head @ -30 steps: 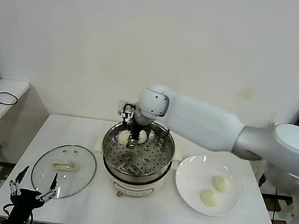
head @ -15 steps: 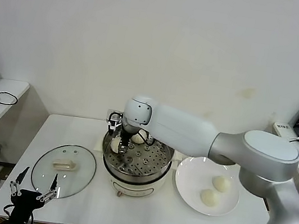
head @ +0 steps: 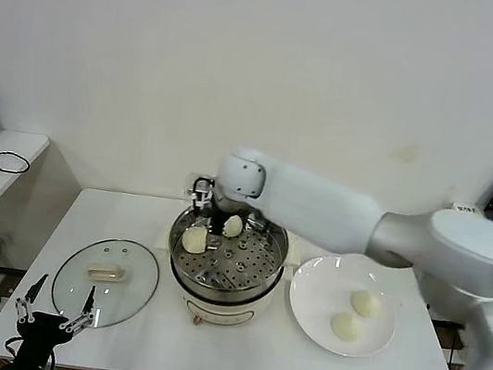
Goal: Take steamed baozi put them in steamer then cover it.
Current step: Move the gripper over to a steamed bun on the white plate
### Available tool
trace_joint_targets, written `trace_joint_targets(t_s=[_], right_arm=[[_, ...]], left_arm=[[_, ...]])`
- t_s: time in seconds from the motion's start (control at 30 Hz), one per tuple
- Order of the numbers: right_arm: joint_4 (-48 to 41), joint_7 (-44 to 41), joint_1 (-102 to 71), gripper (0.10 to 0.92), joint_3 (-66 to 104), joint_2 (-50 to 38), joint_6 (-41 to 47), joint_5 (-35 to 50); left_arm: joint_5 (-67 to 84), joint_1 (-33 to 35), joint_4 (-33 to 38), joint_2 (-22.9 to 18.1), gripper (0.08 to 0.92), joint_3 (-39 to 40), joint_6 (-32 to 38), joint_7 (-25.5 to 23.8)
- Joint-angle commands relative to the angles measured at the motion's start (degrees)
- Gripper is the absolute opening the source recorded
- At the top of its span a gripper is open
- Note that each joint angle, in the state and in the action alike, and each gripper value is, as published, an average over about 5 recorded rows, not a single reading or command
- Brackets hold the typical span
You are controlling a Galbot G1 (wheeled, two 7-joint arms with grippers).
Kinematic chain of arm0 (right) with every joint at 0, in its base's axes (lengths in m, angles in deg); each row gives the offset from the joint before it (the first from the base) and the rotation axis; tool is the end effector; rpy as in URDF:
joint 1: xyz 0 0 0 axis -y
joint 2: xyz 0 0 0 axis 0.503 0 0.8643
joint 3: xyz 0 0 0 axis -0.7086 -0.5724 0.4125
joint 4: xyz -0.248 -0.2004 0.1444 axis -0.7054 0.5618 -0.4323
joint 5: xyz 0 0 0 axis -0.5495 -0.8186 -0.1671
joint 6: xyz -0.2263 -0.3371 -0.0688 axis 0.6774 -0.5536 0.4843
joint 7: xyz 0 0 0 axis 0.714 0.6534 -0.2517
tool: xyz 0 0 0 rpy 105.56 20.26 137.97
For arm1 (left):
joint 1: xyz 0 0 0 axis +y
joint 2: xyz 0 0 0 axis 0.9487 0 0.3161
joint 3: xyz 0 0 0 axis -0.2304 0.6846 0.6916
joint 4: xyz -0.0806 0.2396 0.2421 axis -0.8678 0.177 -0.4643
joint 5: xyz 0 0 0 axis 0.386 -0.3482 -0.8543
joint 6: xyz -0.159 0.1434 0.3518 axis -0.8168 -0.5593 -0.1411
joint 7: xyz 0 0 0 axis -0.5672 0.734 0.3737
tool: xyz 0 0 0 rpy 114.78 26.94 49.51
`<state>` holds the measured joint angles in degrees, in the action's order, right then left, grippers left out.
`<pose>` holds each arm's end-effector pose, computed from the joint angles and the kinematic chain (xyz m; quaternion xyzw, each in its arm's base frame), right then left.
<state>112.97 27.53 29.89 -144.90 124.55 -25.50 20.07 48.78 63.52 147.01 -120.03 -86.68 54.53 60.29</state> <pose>0.5650 0.2089 -0.0594 0.5359 -0.5631 0.5471 0.3105 0.1682 0.0963 -0.3078 0.0487 -0.9836 -0.1642 0.0559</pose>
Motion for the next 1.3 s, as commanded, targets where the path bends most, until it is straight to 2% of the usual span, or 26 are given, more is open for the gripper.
trace_joint_targets(t_s=[0.03,0.27,0.5,0.8,1.3], right_arm=[[17.2,-10.4,8.5,0.823,-1.7,-23.2,-8.3,-5.4],[22.3,-13.2,1.9,0.823,-0.3,-38.6,-15.2,-16.1],[22.2,-10.8,-13.2,0.823,8.0,-45.1,-17.8,-25.5],[17.2,-7.2,-31.2,0.823,18.4,-43.9,-17.5,-29.6],[9.2,-5.0,-39.9,0.823,23.6,-37.2,-17.5,-32.9]], left_arm=[[-0.1,0.0,-0.1,0.2,0.823,0.0,0.0,0.0],[-0.9,0.2,-0.4,0.3,0.823,0.8,0.0,0.0],[-1.6,0.8,-0.4,0.0,0.823,1.2,0.0,0.0],[-2.6,1.3,-0.2,-0.8,0.823,1.8,0.1,0.0],[-2.4,1.5,-1.0,-0.7,0.823,0.5,0.1,0.0]])
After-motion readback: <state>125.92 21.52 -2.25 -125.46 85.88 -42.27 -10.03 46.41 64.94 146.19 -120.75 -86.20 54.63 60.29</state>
